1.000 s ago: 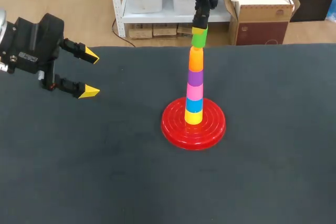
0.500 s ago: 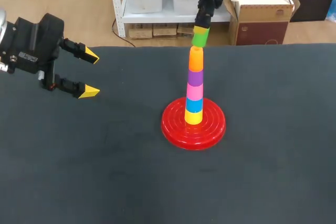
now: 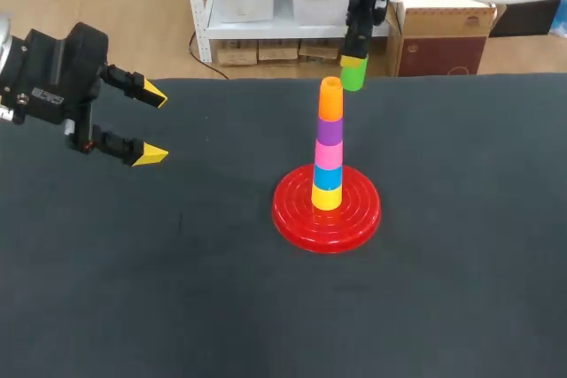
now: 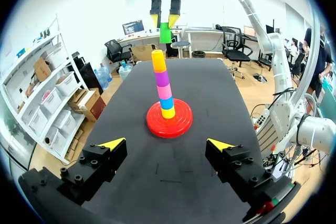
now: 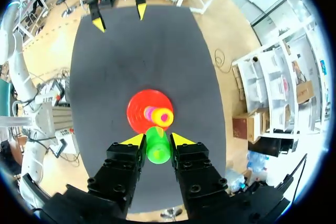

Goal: Pick up and stack the cylinders on the red base in this order: pink,purple,orange,green

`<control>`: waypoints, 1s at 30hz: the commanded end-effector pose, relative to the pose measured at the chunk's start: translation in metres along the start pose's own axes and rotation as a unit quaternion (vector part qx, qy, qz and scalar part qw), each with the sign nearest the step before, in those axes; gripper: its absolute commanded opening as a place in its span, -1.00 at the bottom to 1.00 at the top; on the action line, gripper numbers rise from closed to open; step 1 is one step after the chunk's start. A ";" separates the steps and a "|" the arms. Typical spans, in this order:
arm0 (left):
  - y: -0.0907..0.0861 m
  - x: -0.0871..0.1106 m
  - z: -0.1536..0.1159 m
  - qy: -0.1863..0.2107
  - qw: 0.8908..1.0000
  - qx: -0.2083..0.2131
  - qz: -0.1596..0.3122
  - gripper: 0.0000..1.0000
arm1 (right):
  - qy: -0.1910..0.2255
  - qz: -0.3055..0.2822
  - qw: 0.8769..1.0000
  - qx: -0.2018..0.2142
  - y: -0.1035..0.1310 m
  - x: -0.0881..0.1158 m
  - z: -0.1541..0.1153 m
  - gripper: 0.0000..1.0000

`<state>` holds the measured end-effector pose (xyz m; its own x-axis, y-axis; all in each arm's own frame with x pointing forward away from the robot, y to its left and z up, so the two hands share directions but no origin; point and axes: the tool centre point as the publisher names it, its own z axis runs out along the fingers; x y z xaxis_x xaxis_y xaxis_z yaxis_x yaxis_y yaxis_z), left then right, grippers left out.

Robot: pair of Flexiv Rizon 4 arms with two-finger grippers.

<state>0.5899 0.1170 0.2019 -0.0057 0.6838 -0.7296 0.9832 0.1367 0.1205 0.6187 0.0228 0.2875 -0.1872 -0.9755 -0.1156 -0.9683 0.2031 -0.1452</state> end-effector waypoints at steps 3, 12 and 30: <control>0.000 0.001 0.001 -0.001 1.000 0.000 0.001 1.00 | 0.053 0.005 0.999 -0.007 -0.010 -0.012 -0.009 -1.00; 0.000 0.001 0.001 -0.001 1.000 0.000 0.001 1.00 | 0.053 -0.003 0.998 -0.023 -0.009 -0.022 -0.006 -1.00; 0.000 0.001 0.001 -0.001 1.000 0.000 0.001 1.00 | 0.059 -0.002 0.997 -0.048 -0.013 -0.029 0.009 -1.00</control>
<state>0.5899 0.1170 0.2020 -0.0057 0.6838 -0.7296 0.9832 0.1368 0.1205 0.6356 0.0480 0.2850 -0.1968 -0.9804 0.0014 -0.9789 0.1964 -0.0570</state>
